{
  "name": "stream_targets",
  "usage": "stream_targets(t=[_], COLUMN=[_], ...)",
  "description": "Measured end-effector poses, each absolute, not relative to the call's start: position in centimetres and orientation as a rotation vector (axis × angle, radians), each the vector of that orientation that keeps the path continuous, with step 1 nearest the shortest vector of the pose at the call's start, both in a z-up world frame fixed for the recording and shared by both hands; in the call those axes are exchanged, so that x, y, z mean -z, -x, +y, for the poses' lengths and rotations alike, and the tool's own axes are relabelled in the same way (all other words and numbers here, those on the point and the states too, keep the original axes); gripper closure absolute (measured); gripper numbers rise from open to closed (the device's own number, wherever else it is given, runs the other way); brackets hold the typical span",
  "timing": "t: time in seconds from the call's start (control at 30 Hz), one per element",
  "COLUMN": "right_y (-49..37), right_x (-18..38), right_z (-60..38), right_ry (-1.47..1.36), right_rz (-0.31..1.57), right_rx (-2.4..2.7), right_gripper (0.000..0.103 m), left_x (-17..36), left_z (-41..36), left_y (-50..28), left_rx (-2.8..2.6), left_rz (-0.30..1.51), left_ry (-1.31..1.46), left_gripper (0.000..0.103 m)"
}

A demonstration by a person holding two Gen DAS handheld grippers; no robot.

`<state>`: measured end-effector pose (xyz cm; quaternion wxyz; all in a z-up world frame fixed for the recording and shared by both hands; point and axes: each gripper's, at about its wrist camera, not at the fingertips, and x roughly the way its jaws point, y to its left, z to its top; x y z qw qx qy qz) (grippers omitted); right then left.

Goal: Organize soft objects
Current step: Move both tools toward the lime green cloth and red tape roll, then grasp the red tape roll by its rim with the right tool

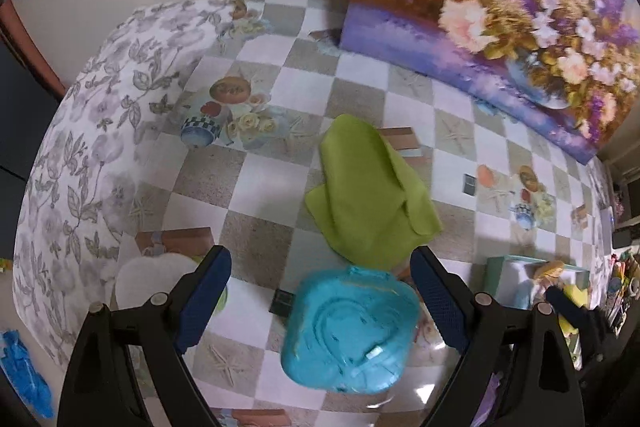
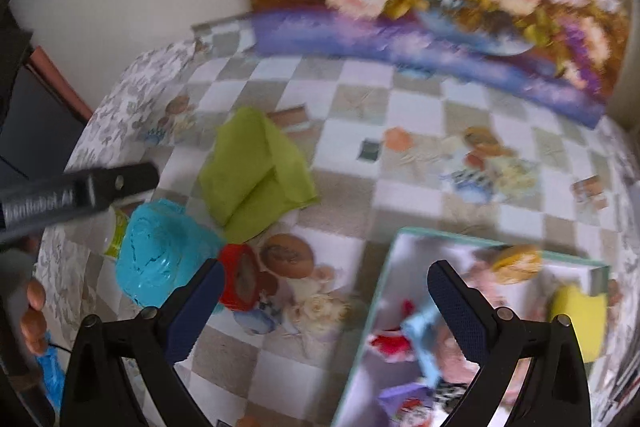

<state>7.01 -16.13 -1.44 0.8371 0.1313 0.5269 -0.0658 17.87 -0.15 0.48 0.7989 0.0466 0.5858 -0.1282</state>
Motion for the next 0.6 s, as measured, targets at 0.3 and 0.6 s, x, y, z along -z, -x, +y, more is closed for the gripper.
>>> stream_targets(t=[0.3, 0.6], right_y=[-7.7, -8.0], right_x=[4.5, 5.6], right_z=[-14.5, -13.6], right_ry=[-0.312, -0.317], right_rz=[1.200, 1.231], right_rx=[0.055, 0.009], right_gripper=[0.001, 0.001], left_x=[1.6, 2.2], left_z=[0.4, 1.7], left_y=[-19.5, -19.9], left_rx=[0.296, 0.284], left_rz=[1.346, 1.366], left_ry=[-0.034, -0.013], left_gripper=[0.012, 0.012])
